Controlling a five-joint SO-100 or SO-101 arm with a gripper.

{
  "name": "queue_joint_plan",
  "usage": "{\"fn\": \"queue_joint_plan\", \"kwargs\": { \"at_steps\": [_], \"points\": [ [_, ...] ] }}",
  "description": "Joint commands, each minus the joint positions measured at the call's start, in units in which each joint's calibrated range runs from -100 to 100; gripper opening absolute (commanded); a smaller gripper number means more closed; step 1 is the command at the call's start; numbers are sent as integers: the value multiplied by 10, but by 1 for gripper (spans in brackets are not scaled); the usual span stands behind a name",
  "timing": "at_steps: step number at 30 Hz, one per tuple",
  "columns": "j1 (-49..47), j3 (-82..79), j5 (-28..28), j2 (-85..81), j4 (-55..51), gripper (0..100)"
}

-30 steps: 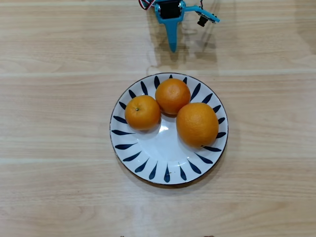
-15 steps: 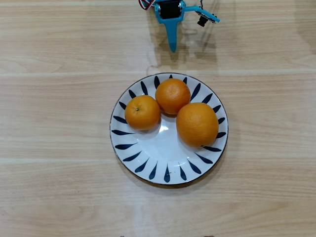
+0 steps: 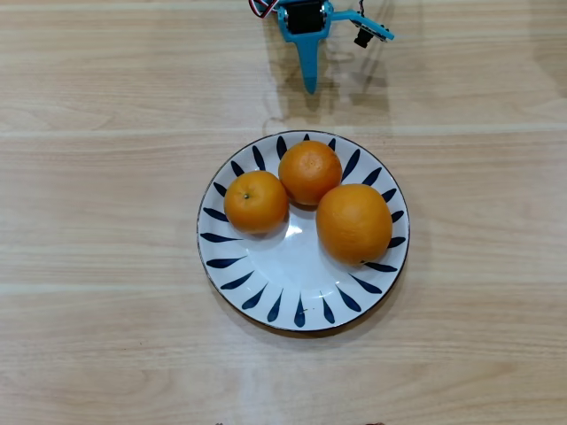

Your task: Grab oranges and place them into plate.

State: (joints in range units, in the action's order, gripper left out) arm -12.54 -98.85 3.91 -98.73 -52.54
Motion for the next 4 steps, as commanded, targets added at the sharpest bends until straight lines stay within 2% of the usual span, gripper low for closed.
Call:
{"fn": "queue_joint_plan", "kwargs": {
  "at_steps": [1, 4],
  "points": [
    [-1, -5, 2, -6, 6, 2],
    [-1, -5, 2, -6, 6, 2]
  ]
}}
